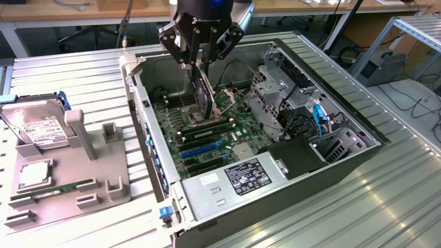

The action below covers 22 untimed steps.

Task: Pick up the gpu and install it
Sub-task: 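Pick up the gpu and move the gpu toward the slot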

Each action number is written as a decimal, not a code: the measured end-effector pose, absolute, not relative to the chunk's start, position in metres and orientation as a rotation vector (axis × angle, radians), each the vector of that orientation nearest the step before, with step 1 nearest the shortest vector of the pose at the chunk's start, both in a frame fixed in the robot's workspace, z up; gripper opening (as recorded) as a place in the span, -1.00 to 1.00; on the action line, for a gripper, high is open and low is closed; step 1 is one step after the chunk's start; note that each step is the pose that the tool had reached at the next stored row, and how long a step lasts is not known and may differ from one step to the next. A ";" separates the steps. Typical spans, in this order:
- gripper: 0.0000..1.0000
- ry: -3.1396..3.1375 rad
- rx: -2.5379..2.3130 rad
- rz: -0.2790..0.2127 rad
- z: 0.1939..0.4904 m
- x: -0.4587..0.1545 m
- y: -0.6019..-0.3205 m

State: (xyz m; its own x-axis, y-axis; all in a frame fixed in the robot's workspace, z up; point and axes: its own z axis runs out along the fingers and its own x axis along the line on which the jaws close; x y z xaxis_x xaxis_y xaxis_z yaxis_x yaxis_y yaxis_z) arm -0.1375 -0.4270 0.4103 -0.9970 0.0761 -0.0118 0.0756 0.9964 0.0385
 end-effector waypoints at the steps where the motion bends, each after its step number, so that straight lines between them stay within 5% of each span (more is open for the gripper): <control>1: -0.47 3.126 0.119 0.059 0.410 -0.136 -0.427; 22: -0.47 3.131 0.119 0.055 0.399 -0.077 -0.427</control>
State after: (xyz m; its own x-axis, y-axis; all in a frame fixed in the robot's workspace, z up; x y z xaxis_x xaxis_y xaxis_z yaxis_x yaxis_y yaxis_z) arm -0.0772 -0.4273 0.3990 -0.9971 0.0760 -0.0063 0.0757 0.9965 0.0352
